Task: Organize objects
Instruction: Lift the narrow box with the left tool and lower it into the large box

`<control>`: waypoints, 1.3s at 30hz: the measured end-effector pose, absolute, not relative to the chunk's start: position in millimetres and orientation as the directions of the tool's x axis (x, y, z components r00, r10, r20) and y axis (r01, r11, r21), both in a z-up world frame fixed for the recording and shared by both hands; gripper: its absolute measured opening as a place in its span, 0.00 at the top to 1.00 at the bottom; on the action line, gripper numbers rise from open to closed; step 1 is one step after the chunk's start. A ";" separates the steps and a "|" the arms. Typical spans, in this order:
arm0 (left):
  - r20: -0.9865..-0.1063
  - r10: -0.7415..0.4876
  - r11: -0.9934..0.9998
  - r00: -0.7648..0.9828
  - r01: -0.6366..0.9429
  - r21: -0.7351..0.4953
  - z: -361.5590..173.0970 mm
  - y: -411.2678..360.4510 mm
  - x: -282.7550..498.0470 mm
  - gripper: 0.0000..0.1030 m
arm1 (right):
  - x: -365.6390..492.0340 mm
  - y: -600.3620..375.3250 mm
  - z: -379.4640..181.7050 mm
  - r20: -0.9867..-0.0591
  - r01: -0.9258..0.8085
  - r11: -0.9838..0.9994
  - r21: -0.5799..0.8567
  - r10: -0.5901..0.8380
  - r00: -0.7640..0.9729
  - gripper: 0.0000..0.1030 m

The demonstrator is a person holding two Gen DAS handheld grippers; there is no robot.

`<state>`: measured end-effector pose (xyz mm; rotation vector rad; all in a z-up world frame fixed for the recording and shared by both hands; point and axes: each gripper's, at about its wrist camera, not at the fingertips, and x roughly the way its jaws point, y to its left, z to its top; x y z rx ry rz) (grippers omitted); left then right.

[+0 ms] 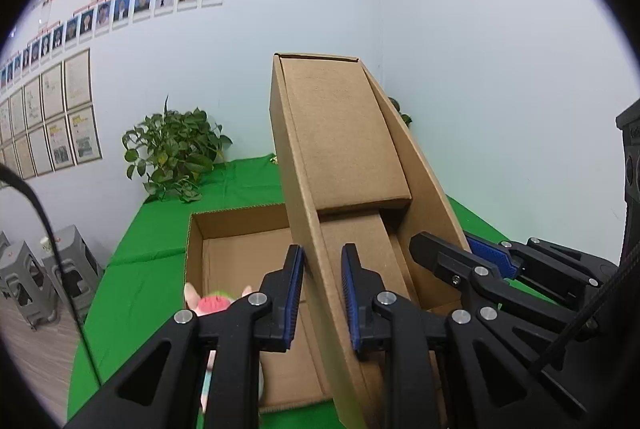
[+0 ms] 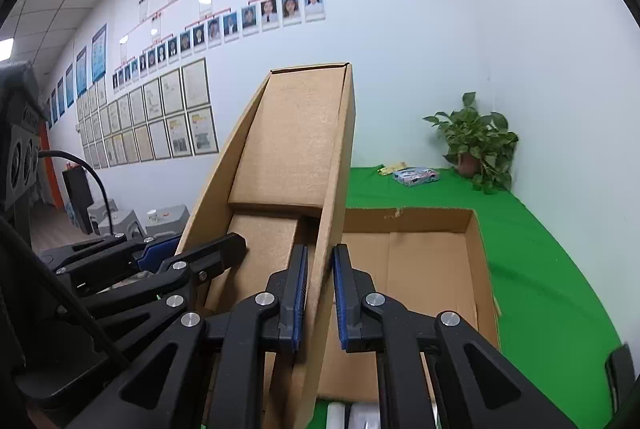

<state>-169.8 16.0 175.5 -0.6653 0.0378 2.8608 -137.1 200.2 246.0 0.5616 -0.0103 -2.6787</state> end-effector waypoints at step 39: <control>-0.809 0.068 -0.995 -0.583 -0.093 -0.017 4.4 -27.7 -278.8 0.78 | -366.3 131.0 -27.9 -0.670 0.288 -0.898 0.334 -0.441 -0.597 0.97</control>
